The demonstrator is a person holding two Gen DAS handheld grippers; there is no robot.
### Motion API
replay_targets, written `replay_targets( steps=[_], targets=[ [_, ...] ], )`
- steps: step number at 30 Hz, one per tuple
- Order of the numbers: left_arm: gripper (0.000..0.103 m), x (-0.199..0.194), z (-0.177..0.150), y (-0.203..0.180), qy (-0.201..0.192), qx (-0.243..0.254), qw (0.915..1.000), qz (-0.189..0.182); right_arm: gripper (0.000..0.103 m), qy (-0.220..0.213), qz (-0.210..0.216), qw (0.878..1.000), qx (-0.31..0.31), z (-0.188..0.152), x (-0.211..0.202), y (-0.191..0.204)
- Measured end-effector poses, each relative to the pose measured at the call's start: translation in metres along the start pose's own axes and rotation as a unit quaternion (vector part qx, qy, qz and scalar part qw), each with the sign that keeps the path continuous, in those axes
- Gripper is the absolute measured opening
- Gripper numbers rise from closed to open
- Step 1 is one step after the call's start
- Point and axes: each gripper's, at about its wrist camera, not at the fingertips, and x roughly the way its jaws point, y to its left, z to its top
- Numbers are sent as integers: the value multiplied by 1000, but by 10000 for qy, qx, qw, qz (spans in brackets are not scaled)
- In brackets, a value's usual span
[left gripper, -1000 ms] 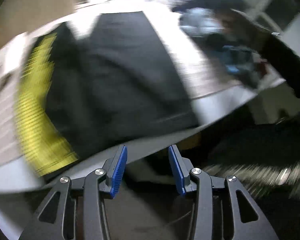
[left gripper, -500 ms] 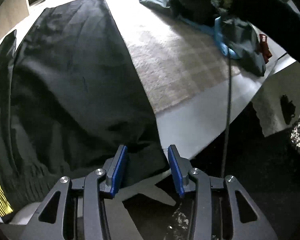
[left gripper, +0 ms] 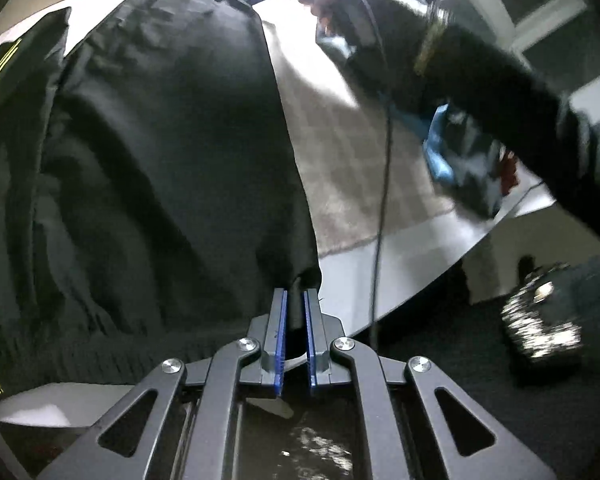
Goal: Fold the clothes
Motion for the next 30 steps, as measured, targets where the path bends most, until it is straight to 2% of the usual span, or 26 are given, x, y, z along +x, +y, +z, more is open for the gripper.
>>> replay_targets(
  steps=[1,2,3,6,11,14,16,18,20,21,28,29,30],
  targets=[
    [7,-6,1,3,-67,-60,10000,-29,40,-28,35,10000,-6,0,2,2],
    [7,-7,3,2,-109,-103,9998,-104,9,-27,116,9999,16,0,4,2],
    [7,-9,4,2,-149,-146,9996,-181,0,13,292,9995,111,1,4,1],
    [7,-15,9,-7,-225,-90,9988,-425,1,13,786,9959,454,3,-3,-5],
    [7,-27,18,-30,-314,167,9958,-843,1,-335,903,9932,658,10,-48,-20],
    [7,-19,20,-38,-289,377,9967,-658,1,-532,803,9925,758,12,-69,-33],
    [7,-15,20,-38,-263,435,9972,-556,3,-522,631,9937,762,10,-69,-38],
    [7,-12,18,-31,-200,396,9979,-462,14,-402,445,9954,751,6,-61,-41],
    [7,-11,16,-24,-141,356,9985,-393,41,-306,387,9959,756,6,-49,-41],
    [7,-11,16,-23,-130,352,9986,-376,43,-258,358,9961,758,5,-43,-41],
    [7,-15,16,-17,-155,272,9992,-246,45,-6,78,9980,627,10,-4,-34],
    [7,-16,16,-16,-165,251,9993,-229,39,-96,111,9982,579,10,-3,-32],
    [7,-17,15,-14,-173,222,9994,-198,27,-83,233,9980,580,10,-1,-30]
  ],
)
